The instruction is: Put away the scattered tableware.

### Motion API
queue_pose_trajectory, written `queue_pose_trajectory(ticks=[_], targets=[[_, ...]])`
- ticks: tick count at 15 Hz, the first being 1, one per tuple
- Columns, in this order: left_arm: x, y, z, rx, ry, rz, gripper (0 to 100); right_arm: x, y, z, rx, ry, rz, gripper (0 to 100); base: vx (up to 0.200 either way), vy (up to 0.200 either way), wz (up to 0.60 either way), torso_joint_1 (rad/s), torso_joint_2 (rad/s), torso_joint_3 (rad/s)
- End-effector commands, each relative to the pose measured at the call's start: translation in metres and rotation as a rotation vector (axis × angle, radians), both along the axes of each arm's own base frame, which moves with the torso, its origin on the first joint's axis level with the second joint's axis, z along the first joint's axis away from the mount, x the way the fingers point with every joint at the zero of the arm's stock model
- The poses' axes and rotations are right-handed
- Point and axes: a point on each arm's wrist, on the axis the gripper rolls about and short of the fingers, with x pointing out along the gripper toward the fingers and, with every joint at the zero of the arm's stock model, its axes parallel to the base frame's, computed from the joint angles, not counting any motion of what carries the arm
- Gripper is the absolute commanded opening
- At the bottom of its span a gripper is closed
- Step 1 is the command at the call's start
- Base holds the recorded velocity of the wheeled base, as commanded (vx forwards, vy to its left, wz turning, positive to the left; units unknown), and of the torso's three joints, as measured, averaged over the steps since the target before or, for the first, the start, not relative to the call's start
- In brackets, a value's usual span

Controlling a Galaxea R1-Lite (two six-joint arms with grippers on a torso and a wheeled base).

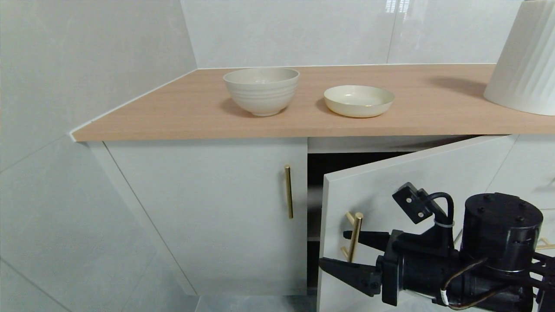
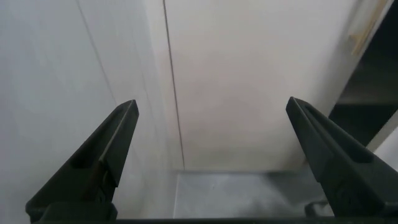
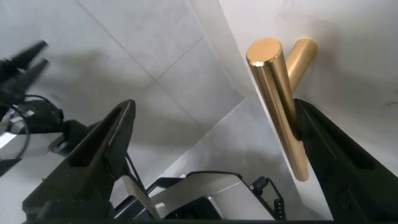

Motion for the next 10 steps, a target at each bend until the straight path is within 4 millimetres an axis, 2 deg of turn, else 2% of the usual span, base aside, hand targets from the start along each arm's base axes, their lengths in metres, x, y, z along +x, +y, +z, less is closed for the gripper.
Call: queue_pose_trajectory(ticks=[1,2,3,4,6,8,9,10], targets=[[-0.012,-0.001,0.053,0.004,-0.056,-0.108,100,-0.01,-0.003,-0.001,-0.006,0.009,0.025,100,0.0,0.0,0.0,0.0,0.0,0.0],[-0.01,-0.001,0.066,0.005,-0.03,-0.145,100,-0.012,-0.004,0.0,-0.003,0.006,0.025,100,0.0,0.0,0.0,0.0,0.0,0.0],[0.003,-0.003,0.083,0.0,0.04,-0.214,100,-0.013,-0.006,0.0,-0.004,0.008,0.024,100,0.0,0.0,0.0,0.0,0.0,0.0],[0.016,-0.005,0.091,-0.003,0.102,-0.279,100,-0.015,-0.007,-0.002,-0.009,0.013,0.024,100,0.0,0.0,0.0,0.0,0.0,0.0],[0.048,-0.009,0.11,-0.023,0.222,-0.435,100,-0.019,-0.011,-0.003,-0.012,0.017,0.024,100,0.0,0.0,0.0,0.0,0.0,0.0],[0.084,-0.012,0.126,-0.043,0.304,-0.48,100,-0.019,-0.012,-0.002,-0.01,0.015,0.024,100,0.0,0.0,0.0,0.0,0.0,0.0],[0.093,-0.013,0.129,-0.044,0.316,-0.492,0,-0.019,-0.012,-0.002,-0.011,0.016,0.024,100,0.0,0.0,0.0,0.0,0.0,0.0],[0.116,-0.017,0.138,-0.044,0.323,-0.525,0,-0.019,-0.012,-0.002,-0.011,0.016,0.024,100,0.0,0.0,0.0,0.0,0.0,0.0]])
